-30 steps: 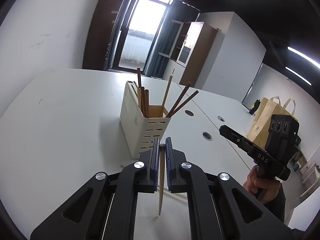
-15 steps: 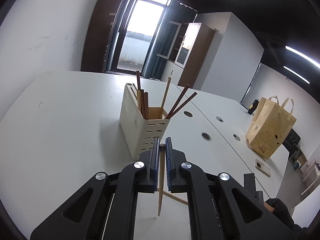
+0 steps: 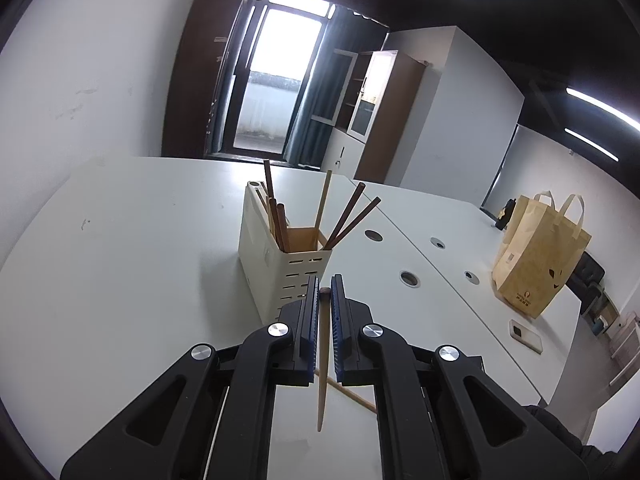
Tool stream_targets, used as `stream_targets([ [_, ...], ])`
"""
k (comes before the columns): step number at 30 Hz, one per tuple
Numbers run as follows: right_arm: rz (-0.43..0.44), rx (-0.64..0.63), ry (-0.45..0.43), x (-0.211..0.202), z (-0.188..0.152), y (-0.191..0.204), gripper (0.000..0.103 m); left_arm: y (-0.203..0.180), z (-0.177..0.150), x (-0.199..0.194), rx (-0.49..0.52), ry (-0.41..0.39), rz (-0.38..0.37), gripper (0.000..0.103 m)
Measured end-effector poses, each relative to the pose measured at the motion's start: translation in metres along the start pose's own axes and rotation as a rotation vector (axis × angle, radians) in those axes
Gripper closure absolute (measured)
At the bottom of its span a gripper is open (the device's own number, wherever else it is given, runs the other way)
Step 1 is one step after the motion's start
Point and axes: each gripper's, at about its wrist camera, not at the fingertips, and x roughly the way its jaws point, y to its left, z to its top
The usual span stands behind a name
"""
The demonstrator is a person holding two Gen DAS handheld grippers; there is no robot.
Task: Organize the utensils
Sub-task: 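Carry both pale chopsticks upright toward the cream holder, then lower both pale chopsticks into the cream holder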
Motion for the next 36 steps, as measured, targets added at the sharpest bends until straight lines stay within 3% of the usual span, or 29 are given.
stream_targets([
  [5, 0.039, 0.023, -0.139, -0.045, 0.016, 0.001, 0.097, -0.005, 0.010, -0.009, 0.024, -0.031, 0.015, 0.097],
  [11, 0.011, 0.014, -0.308, -0.105, 0.039, 0.002, 0.097, -0.010, 0.022, -0.019, 0.036, -0.075, 0.019, 0.098],
  [17, 0.056, 0.048, -0.438, -0.124, 0.058, -0.009, 0.097, -0.011, 0.020, -0.022, 0.029, -0.078, 0.011, 0.097],
  [26, 0.134, 0.094, -0.527, -0.121, 0.099, -0.016, 0.097, -0.016, 0.025, -0.027, 0.045, -0.081, 0.019, 0.097],
  [36, 0.144, 0.039, -0.641, -0.159, 0.144, -0.007, 0.097, -0.027, 0.050, -0.026, 0.080, -0.107, 0.006, 0.097],
])
